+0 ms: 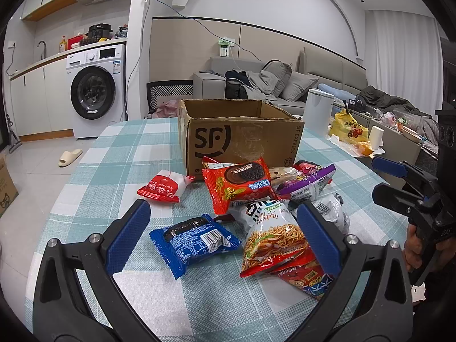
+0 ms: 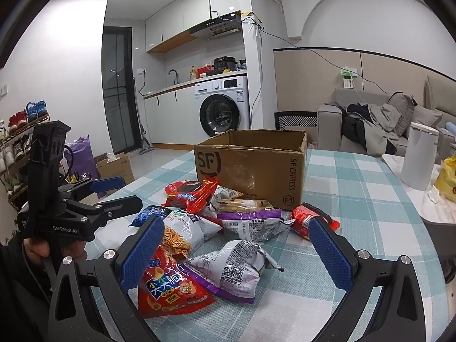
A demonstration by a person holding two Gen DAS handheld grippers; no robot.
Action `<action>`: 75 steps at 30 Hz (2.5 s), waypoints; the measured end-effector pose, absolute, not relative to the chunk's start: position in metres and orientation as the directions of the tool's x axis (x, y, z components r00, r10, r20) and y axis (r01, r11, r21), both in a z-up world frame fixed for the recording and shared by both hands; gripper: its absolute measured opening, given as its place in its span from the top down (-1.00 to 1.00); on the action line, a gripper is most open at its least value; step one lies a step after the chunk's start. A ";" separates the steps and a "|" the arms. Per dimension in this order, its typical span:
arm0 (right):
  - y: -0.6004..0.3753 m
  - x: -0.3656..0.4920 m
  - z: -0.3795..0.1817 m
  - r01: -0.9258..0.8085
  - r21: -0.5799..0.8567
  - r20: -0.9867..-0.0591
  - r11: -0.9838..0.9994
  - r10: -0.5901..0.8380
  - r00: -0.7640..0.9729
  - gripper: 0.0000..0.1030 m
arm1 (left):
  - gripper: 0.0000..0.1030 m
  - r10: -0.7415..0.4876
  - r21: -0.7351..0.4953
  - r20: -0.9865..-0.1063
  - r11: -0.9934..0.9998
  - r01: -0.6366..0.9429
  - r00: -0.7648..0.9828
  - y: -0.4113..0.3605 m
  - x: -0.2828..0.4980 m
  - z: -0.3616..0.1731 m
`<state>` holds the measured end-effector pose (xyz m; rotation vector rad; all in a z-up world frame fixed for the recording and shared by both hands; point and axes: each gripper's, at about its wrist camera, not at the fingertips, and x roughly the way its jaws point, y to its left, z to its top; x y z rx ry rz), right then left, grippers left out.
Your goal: Organize snacks
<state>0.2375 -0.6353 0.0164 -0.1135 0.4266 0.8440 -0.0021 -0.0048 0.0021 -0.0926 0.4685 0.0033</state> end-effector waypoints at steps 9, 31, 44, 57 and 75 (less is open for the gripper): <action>-0.637 0.240 0.017 -0.725 0.079 -0.420 0.684 0.682 0.599 -1.00 | -0.99 -0.018 -0.088 -0.451 0.996 -0.024 0.893 -0.004 -0.002 0.002; -0.632 0.258 0.008 -0.666 0.106 -0.531 0.738 0.609 0.589 -1.00 | -0.99 -0.028 -0.080 -0.487 0.997 -0.013 0.873 -0.006 0.000 -0.001; -0.619 0.274 -0.006 -0.627 0.140 -0.633 0.767 0.556 0.538 -1.00 | -0.99 -0.055 -0.115 -0.588 0.993 -0.015 0.807 -0.010 0.024 -0.011; -0.607 0.292 -0.027 -0.602 0.184 -0.721 0.777 0.523 0.454 -0.99 | -0.94 -0.090 -0.120 -0.670 0.993 0.013 0.737 -0.023 0.052 -0.025; -0.603 0.301 -0.039 -0.595 0.306 -0.735 0.743 0.581 0.348 -0.67 | -0.58 -0.185 -0.188 -0.724 0.980 0.068 0.665 -0.031 0.080 -0.035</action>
